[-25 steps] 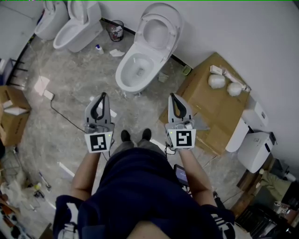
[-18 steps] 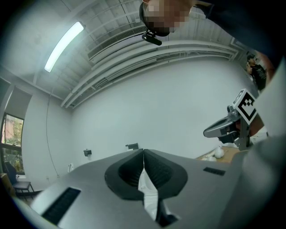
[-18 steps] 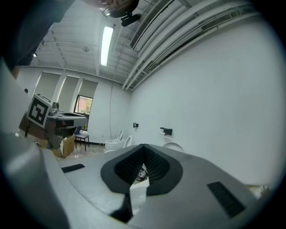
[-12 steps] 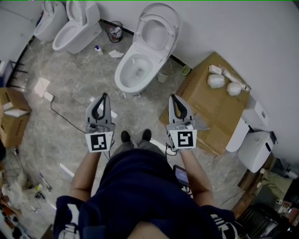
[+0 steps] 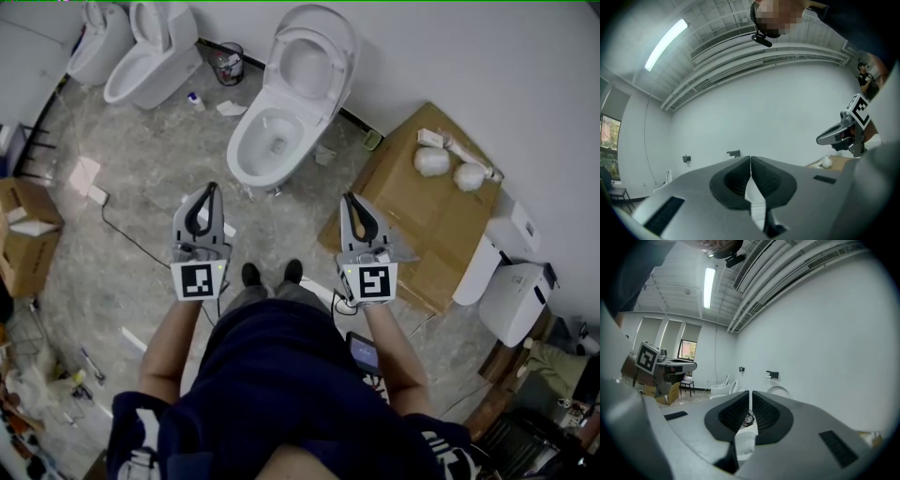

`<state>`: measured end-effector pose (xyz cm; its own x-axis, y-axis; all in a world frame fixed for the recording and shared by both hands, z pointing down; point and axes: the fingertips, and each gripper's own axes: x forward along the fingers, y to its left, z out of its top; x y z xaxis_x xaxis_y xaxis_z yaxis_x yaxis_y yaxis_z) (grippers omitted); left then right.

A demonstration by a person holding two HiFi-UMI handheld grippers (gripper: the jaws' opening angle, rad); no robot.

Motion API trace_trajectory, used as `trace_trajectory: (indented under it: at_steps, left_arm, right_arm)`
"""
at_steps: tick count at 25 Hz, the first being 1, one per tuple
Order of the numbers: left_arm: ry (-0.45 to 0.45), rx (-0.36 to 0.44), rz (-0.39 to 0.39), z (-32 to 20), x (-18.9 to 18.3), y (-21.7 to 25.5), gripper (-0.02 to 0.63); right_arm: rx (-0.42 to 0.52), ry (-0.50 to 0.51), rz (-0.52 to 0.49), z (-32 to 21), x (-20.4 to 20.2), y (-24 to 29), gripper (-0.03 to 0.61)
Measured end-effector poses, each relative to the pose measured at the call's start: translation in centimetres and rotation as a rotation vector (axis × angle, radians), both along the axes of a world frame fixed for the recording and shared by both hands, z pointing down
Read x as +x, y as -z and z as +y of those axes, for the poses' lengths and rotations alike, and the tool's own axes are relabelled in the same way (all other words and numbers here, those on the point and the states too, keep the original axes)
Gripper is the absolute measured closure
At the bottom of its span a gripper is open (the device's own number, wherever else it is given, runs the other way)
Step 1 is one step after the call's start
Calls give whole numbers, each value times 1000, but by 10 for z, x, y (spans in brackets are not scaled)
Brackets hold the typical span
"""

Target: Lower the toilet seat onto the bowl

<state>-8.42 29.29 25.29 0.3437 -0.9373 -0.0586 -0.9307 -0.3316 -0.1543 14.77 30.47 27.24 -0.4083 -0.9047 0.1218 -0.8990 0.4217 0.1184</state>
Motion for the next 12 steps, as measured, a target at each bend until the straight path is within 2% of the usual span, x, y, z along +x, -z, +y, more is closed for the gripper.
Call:
trace_trajectory:
  at_steps: [10,11,12]
  left_arm:
    - [4,23,-20,-18,34,7,584]
    - [-2,20,-16,-21,38,8,577]
    - [-8,16,-8,-22,42,8,511]
  right_arm:
    - [-9,38,-27,-9,28,-1,538]
    - [-9,45,-27,-9,29,-3,538]
    - [-9,50,-27,-9,30,-4,538]
